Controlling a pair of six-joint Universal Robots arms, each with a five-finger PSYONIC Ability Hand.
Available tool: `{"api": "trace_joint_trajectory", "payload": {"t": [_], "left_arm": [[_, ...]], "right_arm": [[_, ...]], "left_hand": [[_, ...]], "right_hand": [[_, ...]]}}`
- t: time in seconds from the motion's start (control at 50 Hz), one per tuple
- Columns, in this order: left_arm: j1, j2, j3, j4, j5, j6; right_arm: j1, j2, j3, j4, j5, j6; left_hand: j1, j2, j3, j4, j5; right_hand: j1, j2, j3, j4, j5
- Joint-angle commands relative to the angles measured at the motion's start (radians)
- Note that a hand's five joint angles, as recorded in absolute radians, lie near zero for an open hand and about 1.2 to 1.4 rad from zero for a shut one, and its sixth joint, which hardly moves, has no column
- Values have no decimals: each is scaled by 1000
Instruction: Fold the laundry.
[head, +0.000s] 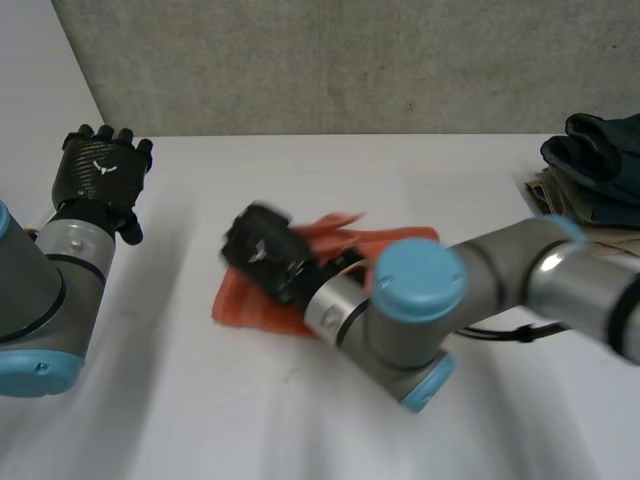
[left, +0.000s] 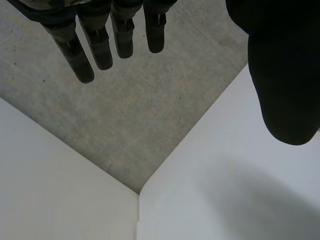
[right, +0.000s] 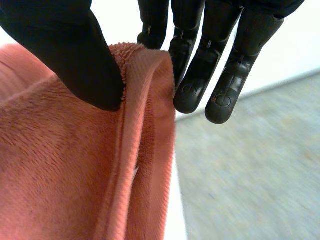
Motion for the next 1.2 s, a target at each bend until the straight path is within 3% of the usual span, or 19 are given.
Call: {"api": "trace_joint_trajectory", "payload": {"t": [0.02, 0.04, 0.06, 0.08, 0.16, 0.22, 0.3, 0.4, 0.5, 0.6, 0.88, 0.96, 1.06, 1.14, 1.2], "left_arm": [[4, -9, -1, 0, 6, -16], [4, -11, 2, 0, 6, -16], [4, -14, 8, 1, 6, -16], [1, -14, 12, 1, 6, -16], [-11, -17, 28, 3, 6, -16], [-28, -34, 51, 3, 3, -17], [-110, -57, 82, 3, 3, -17], [-204, -107, 113, 3, 3, -17], [-282, -178, 154, 0, 4, -26], [-348, -300, 217, -7, 50, -40], [-336, -517, 390, -119, 59, -26], [-273, -554, 466, -106, -2, -23], [-181, -600, 539, -108, -167, 70], [-181, -591, 503, -105, -197, 150], [-203, -559, 446, -102, -195, 136]], "right_arm": [[48, 151, -86, 6, -46, 11], [48, 150, -86, 5, -46, 11], [48, 135, -84, 5, -37, 14], [47, 121, -80, 6, -25, 17], [36, -3, -42, 15, 101, 107], [-5, -104, 16, 21, 202, 280], [-77, -233, 104, 92, 238, 479], [-183, -323, 188, 283, 238, 577], [-263, -326, 276, 426, 247, 577], [-317, -317, 372, 390, 244, 552], [-322, -278, 460, 224, 262, 423], [-319, -277, 462, 212, 293, 419], [-314, -271, 465, 195, 324, 402], [-314, -272, 475, 193, 330, 371], [-314, -274, 483, 192, 330, 347]], "left_hand": [[-5, -14, -18, -10, -12], [-5, -14, -18, -10, -12], [-5, -14, -18, -10, -12], [-5, -14, -18, -10, -12], [-2, -11, -15, -7, -10], [-2, -11, -15, -7, -10], [-2, -11, -15, -7, -10], [-2, -11, -15, -7, -10], [-2, -11, -15, -7, -10], [4, -5, -9, -1, -4], [22, 12, 8, 17, 14], [72, 62, 58, 67, 64], [72, 62, 58, 67, 64], [54, 45, 41, 49, 46], [48, 39, 35, 43, 40]], "right_hand": [[261, 71, 61, 60, 82], [47, -142, -153, -154, -132], [-560, -749, -760, -760, -738], [-814, -1003, -1014, -1014, -992], [-814, -1003, -1014, -1014, -992], [-814, -1003, -1014, -1014, -992], [-814, -1003, -1014, -1014, -992], [-814, -1003, -1014, -1014, -992], [-814, -1003, -1014, -1014, -992], [-710, -899, -910, -910, -888], [-613, -802, -813, -814, -792], [-431, -621, -631, -632, -610], [-182, -371, -382, -383, -361], [-52, -242, -252, -253, -231], [74, -115, -126, -127, -105]]}}
